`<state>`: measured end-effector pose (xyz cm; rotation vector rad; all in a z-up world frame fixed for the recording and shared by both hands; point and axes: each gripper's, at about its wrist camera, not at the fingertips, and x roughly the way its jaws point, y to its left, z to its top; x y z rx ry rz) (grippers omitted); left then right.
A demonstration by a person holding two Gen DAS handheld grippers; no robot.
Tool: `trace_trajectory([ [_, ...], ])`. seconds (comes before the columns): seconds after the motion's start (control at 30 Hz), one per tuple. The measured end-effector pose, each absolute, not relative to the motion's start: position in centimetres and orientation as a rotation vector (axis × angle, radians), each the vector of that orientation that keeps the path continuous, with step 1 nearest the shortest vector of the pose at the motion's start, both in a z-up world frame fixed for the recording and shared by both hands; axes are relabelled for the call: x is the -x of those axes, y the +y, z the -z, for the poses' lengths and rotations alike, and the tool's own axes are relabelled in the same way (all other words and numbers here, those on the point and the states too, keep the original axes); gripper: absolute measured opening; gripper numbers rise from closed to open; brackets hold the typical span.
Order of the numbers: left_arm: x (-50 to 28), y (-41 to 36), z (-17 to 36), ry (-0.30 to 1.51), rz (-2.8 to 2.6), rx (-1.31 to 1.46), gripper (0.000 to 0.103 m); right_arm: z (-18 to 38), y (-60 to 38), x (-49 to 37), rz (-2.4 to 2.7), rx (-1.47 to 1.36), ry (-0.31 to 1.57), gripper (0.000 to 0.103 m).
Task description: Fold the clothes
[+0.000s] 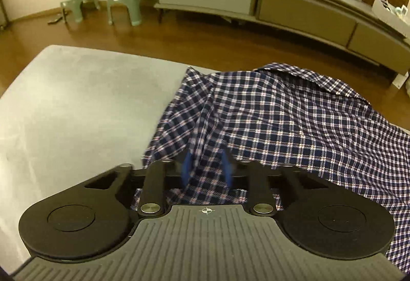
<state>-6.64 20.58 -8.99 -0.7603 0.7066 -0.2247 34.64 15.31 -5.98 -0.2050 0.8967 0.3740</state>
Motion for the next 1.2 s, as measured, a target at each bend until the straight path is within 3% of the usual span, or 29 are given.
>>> trace_trajectory([
  [0.1, 6.8, 20.5, 8.9, 0.704, 0.227, 0.762, 0.009, 5.8, 15.1, -34.8, -0.37, 0.201, 0.879, 0.0],
  [0.3, 7.3, 21.3, 10.1, 0.718, 0.142, 0.885, 0.009, 3.4, 16.9, -33.2, -0.403, 0.221, 0.771, 0.0],
  [0.47, 7.4, 21.4, 11.1, 0.759, 0.123, 0.921, 0.009, 5.1, 18.8, -33.3, -0.361, 0.308, 0.805, 0.0],
  [0.53, 7.4, 21.0, 10.9, 0.757, 0.132, 0.907, 0.009, 5.0, 18.1, -33.5, -0.318, 0.276, 0.803, 0.015],
  [0.6, 7.3, 20.3, 10.4, 0.748, 0.153, 0.875, 0.009, 4.8, 17.7, -33.4, -0.314, 0.272, 0.8, 0.046],
  [0.73, 7.0, 19.5, 9.6, 0.725, 0.196, 0.826, 0.009, 5.4, 17.6, -33.8, -0.338, 0.284, 0.869, 0.029],
  [0.8, 6.9, 19.3, 9.8, 0.726, 0.201, 0.832, 0.009, 5.6, 17.5, -33.7, -0.341, 0.287, 0.894, 0.002],
  [1.2, 6.9, 20.1, 11.9, 0.765, 0.115, 0.895, 0.009, 4.6, 21.1, -31.9, -0.419, 0.358, 0.795, 0.0],
])
